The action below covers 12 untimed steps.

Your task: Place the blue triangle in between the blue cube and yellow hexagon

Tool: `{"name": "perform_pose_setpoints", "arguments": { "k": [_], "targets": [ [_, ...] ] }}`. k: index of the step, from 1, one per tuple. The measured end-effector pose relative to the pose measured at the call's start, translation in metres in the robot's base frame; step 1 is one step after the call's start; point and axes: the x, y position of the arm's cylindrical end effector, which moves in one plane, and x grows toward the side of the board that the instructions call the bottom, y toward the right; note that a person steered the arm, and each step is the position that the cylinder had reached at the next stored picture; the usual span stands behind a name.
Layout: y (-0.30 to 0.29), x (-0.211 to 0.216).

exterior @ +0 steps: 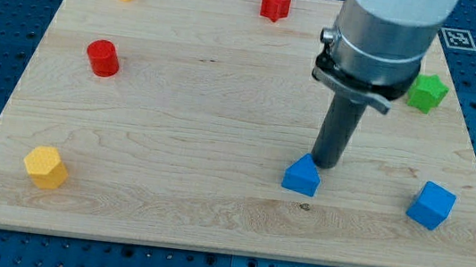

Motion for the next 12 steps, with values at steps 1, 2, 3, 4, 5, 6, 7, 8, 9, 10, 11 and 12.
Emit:
{"name": "perform_pose_setpoints", "arguments": {
  "k": [1,2,3,4,5,6,7,8,9,10,11,12],
  "targets": [
    [0.000,-0.005],
    [0.000,-0.005],
    [0.002,0.004],
    [0.020,0.022],
    [0.011,0.039],
    [-0.022,0.037],
    [-0.039,0.023],
    [-0.047,0.013],
    [-0.060,0.011],
    [-0.077,0.011],
    [-0.096,0.011],
    [-0.102,0.017]
  ]
}}
